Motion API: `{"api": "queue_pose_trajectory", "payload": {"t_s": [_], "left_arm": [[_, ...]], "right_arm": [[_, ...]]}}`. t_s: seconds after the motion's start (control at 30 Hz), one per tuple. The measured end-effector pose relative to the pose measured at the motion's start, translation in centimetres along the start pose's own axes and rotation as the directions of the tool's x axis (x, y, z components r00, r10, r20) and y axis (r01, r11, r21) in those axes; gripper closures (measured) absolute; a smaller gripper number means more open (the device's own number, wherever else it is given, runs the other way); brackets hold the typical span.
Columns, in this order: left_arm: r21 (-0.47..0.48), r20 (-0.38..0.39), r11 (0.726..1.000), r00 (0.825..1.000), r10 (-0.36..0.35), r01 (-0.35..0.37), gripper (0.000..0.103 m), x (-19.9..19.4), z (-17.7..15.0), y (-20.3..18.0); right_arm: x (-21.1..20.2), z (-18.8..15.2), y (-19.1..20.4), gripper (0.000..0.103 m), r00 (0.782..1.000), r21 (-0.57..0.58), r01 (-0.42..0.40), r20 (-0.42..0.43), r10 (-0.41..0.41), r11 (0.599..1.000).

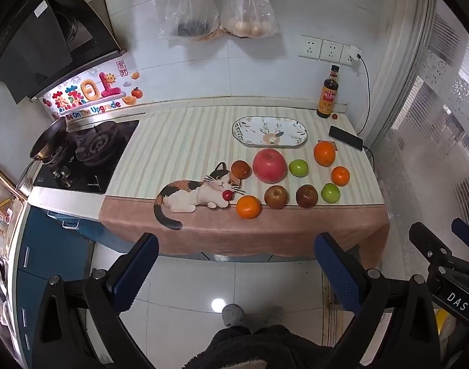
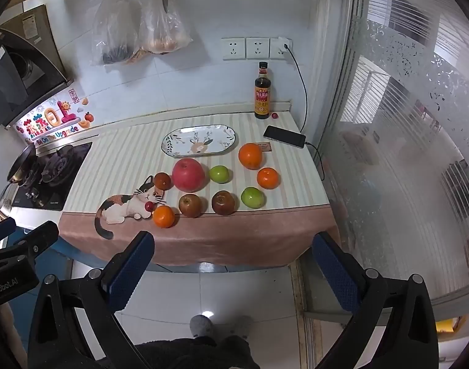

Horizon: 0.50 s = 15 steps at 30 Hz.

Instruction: Organize fruits

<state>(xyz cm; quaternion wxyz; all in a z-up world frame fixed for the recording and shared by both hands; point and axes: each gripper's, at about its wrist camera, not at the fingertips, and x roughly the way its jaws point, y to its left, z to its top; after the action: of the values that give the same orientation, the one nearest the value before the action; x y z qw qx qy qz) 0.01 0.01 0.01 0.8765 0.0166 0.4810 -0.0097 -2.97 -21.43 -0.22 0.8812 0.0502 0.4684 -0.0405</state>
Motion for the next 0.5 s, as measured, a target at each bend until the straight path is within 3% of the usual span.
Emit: {"api": "queue_pose_trajectory", "payload": {"t_s": [0.5], "left_arm": [[0.002, 0.009, 1.000, 1.000, -0.002, 0.002, 0.000, 0.00, -0.03, -0.07]], "right_arm": [[-0.30, -0.16, -0.18, 0.000, 1.000, -0.004, 0.000, 0.006, 0.000, 1.000]]}}
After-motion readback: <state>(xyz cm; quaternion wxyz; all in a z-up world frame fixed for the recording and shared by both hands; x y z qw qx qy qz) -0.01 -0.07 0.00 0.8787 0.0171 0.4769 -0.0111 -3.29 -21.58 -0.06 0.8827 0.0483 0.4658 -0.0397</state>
